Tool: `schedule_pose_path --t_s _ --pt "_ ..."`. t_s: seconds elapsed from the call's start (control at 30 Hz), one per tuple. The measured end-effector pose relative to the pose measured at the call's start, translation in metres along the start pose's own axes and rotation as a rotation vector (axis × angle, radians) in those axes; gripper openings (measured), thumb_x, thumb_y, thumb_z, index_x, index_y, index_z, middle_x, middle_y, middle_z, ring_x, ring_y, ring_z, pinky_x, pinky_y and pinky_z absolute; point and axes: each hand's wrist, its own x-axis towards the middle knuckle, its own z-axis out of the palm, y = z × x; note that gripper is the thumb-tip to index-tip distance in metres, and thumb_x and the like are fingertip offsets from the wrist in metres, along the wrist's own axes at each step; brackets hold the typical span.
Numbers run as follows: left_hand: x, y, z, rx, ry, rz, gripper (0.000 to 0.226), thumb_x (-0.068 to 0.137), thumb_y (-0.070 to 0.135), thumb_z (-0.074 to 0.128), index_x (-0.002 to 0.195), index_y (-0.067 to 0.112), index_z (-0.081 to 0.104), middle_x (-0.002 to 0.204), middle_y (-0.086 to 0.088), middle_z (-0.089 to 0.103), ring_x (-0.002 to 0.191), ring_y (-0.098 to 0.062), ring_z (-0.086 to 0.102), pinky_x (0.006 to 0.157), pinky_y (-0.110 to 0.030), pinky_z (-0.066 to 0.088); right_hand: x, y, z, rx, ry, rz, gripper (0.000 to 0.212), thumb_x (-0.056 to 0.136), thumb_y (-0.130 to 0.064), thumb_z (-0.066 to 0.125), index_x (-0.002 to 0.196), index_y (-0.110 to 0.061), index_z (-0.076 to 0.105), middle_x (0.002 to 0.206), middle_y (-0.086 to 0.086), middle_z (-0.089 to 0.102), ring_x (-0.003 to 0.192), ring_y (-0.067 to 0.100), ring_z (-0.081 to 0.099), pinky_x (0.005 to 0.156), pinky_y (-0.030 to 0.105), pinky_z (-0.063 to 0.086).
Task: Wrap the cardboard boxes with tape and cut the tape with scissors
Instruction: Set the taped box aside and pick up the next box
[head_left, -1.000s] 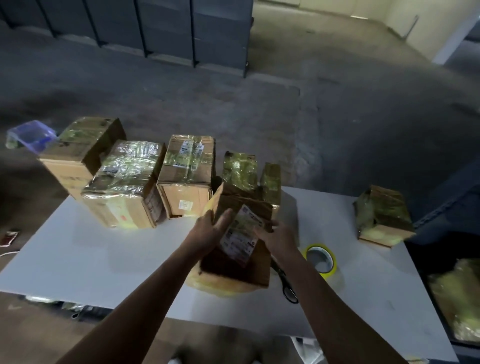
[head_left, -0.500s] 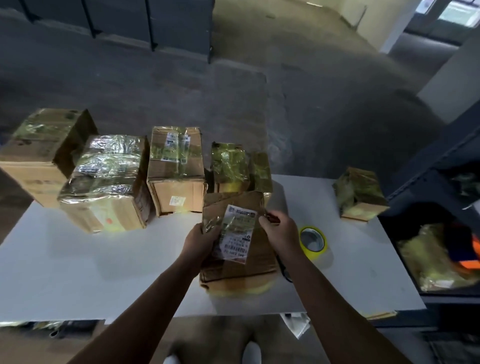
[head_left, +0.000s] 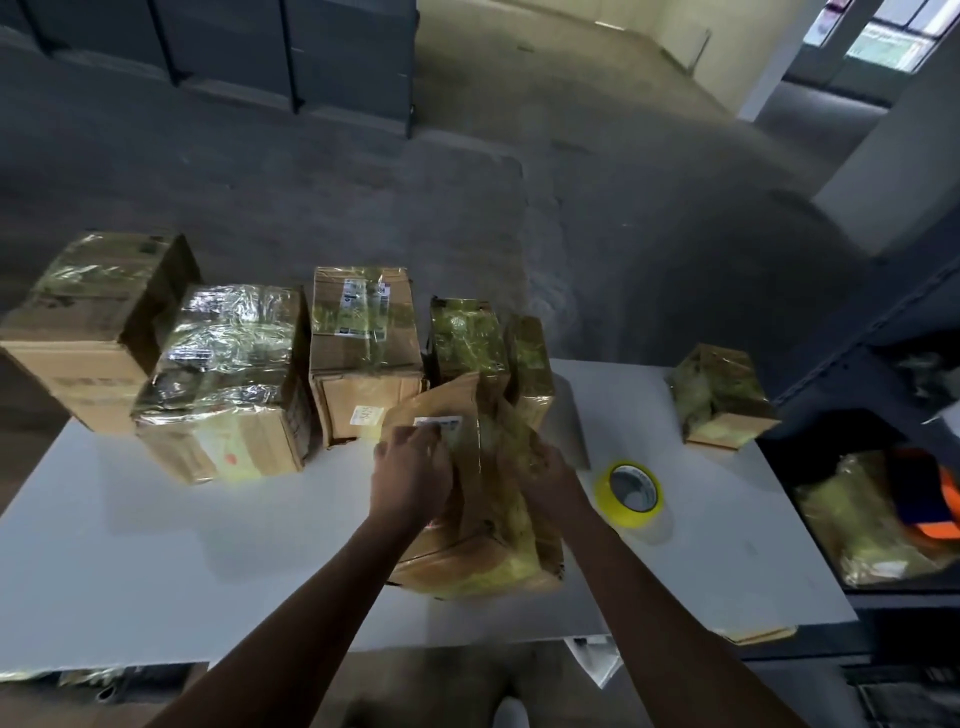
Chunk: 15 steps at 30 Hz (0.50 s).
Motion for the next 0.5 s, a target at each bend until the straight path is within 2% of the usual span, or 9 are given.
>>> schedule_pose_path --t_s 0.07,0.13,0.17,0.23,0.3,0.37,0.4,0.47,0.5 --pt "0.004 0.007 -0.004 -0.028 -0.154 0.006 0.049 0.097 0.049 0.038 0.123 0.012 0.057 0.126 -0.017 0.058 0.112 -0.034 0.055 0.096 -0.051 0.047 0.003 0.004 0.003 0.024 -0.034 0.016 0.088 0.063 -0.068 0.068 0.136 -0.024 0.049 0.125 0.007 0.062 0.115 0.029 0.059 0.099 0.05 0.047" --pt "0.007 0.012 -0.007 -0.147 -0.291 -0.057 0.077 0.085 0.069 0.041 0.127 0.006 0.051 0.125 -0.019 0.057 0.11 -0.035 0.057 0.09 -0.052 0.051 0.008 0.001 0.004 0.062 -0.042 0.013 0.097 0.054 -0.075 0.071 0.133 -0.021 0.052 0.123 0.006 0.063 0.114 0.029 0.06 0.097 0.048 0.048" --pt "0.006 0.013 -0.007 -0.173 -0.308 -0.096 0.089 0.08 0.074 0.046 0.135 0.004 0.044 0.132 -0.019 0.052 0.116 -0.035 0.054 0.092 -0.051 0.051 0.008 -0.002 0.004 0.08 -0.051 0.001 0.095 0.054 -0.075 0.074 0.129 -0.021 0.055 0.119 0.003 0.064 0.113 0.028 0.061 0.094 0.044 0.05" --pt "0.003 0.012 -0.005 -0.148 -0.293 -0.143 0.099 0.08 0.068 0.057 0.147 0.003 0.024 0.149 -0.018 0.035 0.133 -0.036 0.04 0.101 -0.05 0.046 0.008 -0.008 0.002 0.067 -0.072 -0.024 0.082 0.057 -0.069 0.077 0.123 -0.025 0.058 0.108 -0.009 0.065 0.108 0.022 0.063 0.08 0.03 0.05" --pt "0.001 0.009 -0.005 -0.173 -0.271 -0.176 0.088 0.086 0.053 0.06 0.148 0.006 0.021 0.151 -0.017 0.03 0.136 -0.036 0.035 0.105 -0.05 0.042 0.009 -0.003 -0.002 0.04 -0.08 -0.006 0.077 0.061 -0.064 0.078 0.123 -0.025 0.053 0.108 -0.015 0.059 0.106 0.016 0.061 0.075 0.027 0.046" --pt "0.0 0.005 -0.009 -0.275 -0.258 -0.215 0.069 0.089 0.038 0.059 0.144 0.009 0.029 0.142 -0.014 0.041 0.127 -0.032 0.044 0.102 -0.049 0.045 0.011 0.008 -0.005 0.051 -0.074 0.114 0.085 0.064 -0.057 0.081 0.131 -0.019 0.044 0.114 -0.007 0.052 0.108 0.02 0.056 0.082 0.034 0.049" --pt "0.0 0.004 -0.011 -0.335 -0.259 -0.23 0.063 0.089 0.033 0.058 0.142 0.011 0.032 0.137 -0.013 0.045 0.121 -0.031 0.048 0.099 -0.048 0.047 0.013 0.013 -0.006 0.062 -0.079 0.149 0.081 0.065 -0.054 0.082 0.127 -0.016 0.047 0.116 -0.002 0.055 0.107 0.022 0.058 0.086 0.039 0.051" --pt "-0.001 0.001 -0.014 -0.401 -0.27 -0.258 0.059 0.09 0.027 0.055 0.143 0.012 0.032 0.135 -0.013 0.046 0.117 -0.03 0.05 0.098 -0.048 0.048 0.016 0.017 -0.004 0.035 -0.078 0.115 0.044 0.07 -0.048 0.081 0.1 -0.022 0.061 0.106 0.001 0.065 0.096 0.021 0.063 0.089 0.042 0.053" --pt "-0.002 0.0 -0.015 -0.402 -0.269 -0.272 0.059 0.091 0.026 0.053 0.144 0.012 0.029 0.136 -0.013 0.045 0.117 -0.031 0.05 0.098 -0.048 0.048 0.017 0.016 -0.003 0.011 -0.066 0.089 0.03 0.072 -0.044 0.081 0.085 -0.026 0.061 0.095 -0.001 0.066 0.088 0.018 0.064 0.086 0.041 0.054"
